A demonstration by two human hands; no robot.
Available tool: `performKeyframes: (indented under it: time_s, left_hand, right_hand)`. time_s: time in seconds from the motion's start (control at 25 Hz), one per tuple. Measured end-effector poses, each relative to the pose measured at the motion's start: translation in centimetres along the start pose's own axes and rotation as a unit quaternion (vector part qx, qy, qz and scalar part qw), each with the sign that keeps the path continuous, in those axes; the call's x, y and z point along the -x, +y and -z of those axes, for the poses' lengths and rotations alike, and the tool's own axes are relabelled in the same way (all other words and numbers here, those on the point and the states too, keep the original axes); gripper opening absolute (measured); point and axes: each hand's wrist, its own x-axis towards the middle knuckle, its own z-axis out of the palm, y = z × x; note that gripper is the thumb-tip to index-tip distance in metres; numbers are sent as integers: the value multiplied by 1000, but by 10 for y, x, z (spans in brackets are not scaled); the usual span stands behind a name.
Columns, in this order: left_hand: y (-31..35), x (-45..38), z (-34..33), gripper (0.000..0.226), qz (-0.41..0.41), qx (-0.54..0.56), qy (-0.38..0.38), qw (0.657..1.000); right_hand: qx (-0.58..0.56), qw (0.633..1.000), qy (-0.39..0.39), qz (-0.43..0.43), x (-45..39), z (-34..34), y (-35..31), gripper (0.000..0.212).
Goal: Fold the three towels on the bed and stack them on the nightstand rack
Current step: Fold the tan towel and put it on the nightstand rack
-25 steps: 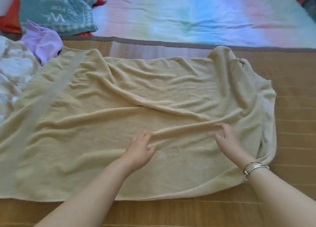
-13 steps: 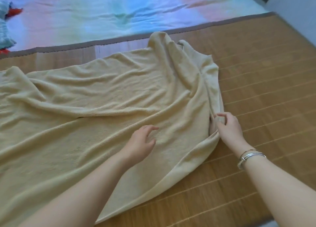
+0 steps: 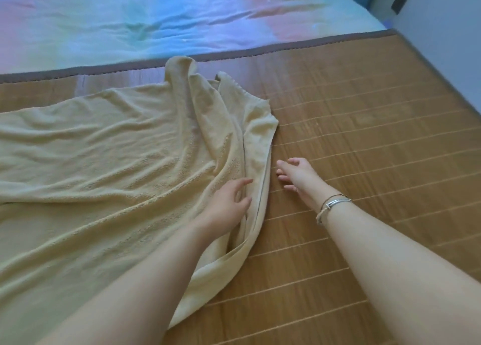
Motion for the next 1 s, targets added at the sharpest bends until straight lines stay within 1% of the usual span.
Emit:
performKeyframes:
  time_s: [0.08,0.12,0.16,0.24,0.32,0.4,0.44,0.48,0.52,0.56,0.6,0.64,0.68,0.72,0.76,0.8,0.84,0.88,0.96,1.0]
  left_hand:
    - [1,-3,-4,51,33,27,-31,999]
    - [-1,-3,-4,52,47,45,-45,997]
    - [-4,-2,-4,53,60,62,-50,995]
    - [-7,-2,0,53,82,87,-48,992]
    - [-4,-6,2,50,96,84,-42,991]
    - [5,-12,-3,46,91,63,-17,994]
    - [9,-15,-5,44,85,47,9,995]
    - [13,-20,-8,42,73,26,38,996]
    - [17,-26,-12,41,51,-1,58,997]
    - [22,-33,-16,40,30,-33,61,997]
    - [28,-37,-19,41,11,-68,51,996]
    - [35,-40,-22,43,0,-107,28,994]
    - [40,-44,-24,48,-5,-140,4,990]
    - [44,-45,-26,51,-4,-163,-21,986]
    - [47,-46,-27,53,-6,-184,-43,982]
    - [47,-48,-30,55,-12,-216,-61,974]
    - [45,-51,-33,56,-23,-264,-72,962]
    - [42,-55,-35,58,-36,-314,-72,946]
    - [36,-62,-37,62,-55,-376,-66,923]
    - [35,-66,-37,63,-59,-387,-61,918]
  right_hand:
    - [13,999,-44,-5,-11,-7,-9,60]
    - [28,998,-60,-6,-13,-14,-11,59]
    - [47,996,-72,-2,-15,-21,-12,54]
    - [110,990,-84,34,-15,-32,-11,32]
    - [107,989,-56,88,-13,-27,-6,24]
    - [41,992,7,123,0,4,6,11]
    - [18,991,32,130,6,23,17,9]
    - [21,991,50,121,14,47,32,12]
    - [49,992,52,100,25,70,48,16]
    - [96,993,35,64,37,92,65,25]
    - [148,989,0,19,49,109,79,34]
    - [183,982,-33,-27,59,123,89,37]
    - [193,978,-50,-61,65,131,94,36]
    - [172,981,-46,-75,66,135,96,33]
    - [119,990,-18,-70,64,137,93,31]
    - [50,997,24,-60,58,137,89,34]
    - [-6,997,66,-48,50,136,82,41]
    - [-36,994,96,-35,41,133,74,49]
    - [-55,992,118,3,21,123,52,65]
    - [-34,992,124,20,9,120,44,71]
